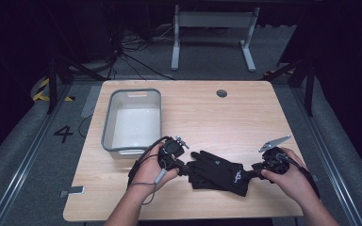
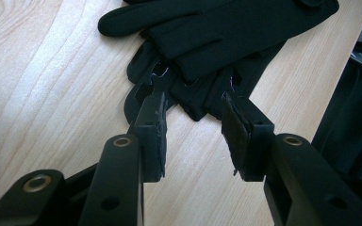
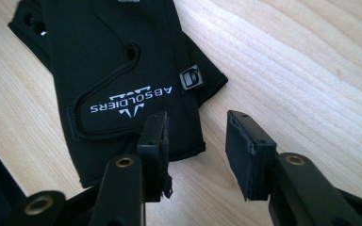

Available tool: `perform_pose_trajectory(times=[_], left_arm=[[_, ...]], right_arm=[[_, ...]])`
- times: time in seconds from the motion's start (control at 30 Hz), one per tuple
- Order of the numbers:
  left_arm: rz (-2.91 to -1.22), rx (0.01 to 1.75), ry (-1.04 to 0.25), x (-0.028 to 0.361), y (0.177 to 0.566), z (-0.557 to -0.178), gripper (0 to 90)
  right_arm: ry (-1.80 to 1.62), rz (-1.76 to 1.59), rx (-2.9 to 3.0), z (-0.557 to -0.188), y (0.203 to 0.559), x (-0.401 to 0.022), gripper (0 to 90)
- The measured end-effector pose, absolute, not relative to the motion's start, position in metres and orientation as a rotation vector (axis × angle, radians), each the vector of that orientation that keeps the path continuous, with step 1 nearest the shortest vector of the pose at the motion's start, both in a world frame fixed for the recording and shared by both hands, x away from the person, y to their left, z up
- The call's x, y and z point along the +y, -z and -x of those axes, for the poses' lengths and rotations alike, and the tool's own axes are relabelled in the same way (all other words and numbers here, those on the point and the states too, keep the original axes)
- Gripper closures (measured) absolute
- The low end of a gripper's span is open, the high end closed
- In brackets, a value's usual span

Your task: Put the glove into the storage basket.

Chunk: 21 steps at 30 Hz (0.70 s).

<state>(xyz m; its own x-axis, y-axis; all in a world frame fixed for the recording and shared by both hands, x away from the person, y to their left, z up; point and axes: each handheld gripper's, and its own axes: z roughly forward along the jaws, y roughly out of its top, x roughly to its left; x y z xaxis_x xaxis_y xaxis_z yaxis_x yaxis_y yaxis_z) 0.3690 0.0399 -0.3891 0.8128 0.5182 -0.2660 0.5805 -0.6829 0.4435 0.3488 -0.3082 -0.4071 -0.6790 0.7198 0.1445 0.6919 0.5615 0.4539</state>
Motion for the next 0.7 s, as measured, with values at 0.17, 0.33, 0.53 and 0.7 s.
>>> perform_pose_trajectory(times=[0.17,0.33,0.53,0.7], left_arm=[[-2.482,0.81,0.161,0.039,0.39,-0.369,61.5],[-2.482,0.811,0.161,0.039,0.391,-0.369,61.5],[-2.482,0.817,0.164,0.038,0.392,-0.37,61.3],[-2.487,0.81,0.159,0.032,0.397,-0.37,61.1]], right_arm=[[-0.73,-1.249,2.75,-0.352,0.417,-0.304,58.1],[-0.679,-1.26,2.786,-0.355,0.43,-0.301,55.6],[-0.657,-1.279,2.816,-0.354,0.432,-0.298,70.2],[-0.629,-1.267,2.814,-0.352,0.431,-0.295,81.2]])
